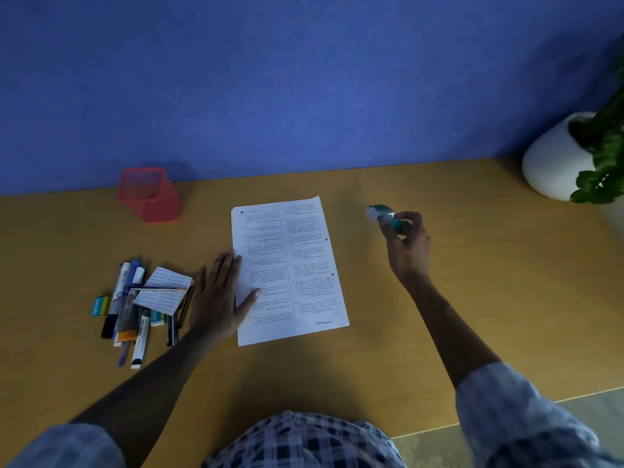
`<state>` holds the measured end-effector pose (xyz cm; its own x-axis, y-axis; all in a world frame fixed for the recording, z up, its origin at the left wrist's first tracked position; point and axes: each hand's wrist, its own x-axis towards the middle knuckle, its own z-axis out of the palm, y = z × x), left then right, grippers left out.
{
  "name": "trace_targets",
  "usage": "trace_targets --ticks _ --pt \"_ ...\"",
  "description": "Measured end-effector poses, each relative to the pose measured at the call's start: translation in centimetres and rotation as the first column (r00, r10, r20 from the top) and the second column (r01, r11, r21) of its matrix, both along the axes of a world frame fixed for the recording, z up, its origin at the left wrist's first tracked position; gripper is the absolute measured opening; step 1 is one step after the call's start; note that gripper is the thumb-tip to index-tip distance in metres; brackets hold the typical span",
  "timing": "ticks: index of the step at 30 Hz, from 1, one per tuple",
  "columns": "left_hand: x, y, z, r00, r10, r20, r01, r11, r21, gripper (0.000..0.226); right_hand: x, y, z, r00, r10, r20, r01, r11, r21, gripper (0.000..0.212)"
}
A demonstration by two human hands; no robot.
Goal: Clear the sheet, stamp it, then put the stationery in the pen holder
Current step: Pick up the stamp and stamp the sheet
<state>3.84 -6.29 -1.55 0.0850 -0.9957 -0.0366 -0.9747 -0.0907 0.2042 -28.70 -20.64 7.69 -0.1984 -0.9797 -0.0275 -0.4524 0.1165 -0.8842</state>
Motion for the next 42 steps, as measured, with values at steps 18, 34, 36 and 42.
trace_targets --ticks 18,34,36,42 --pt "0.1 0.0 0.1 1.0 0.007 0.006 -0.007 1.0 0.025 0.081 1.9 -9.1 -5.2 0.985 -0.021 -0.171 0.048 0.986 0.16 0.036" --pt "0.0 0.0 0.1 1.0 0.025 -0.013 -0.025 1.0 -0.002 0.08 3.1 -13.1 -6.8 0.965 -0.087 -0.246 0.131 0.977 0.166 0.041" --pt "0.0 0.0 0.0 1.0 0.025 -0.018 -0.025 1.0 0.0 0.08 3.1 -13.3 -6.8 0.968 -0.087 -0.237 0.126 0.98 0.157 0.042" --pt "0.0 0.0 -0.1 0.999 0.033 -0.03 -0.033 0.999 0.01 0.08 2.7 -12.3 -6.8 0.979 -0.173 -0.105 0.187 0.973 0.136 0.067"
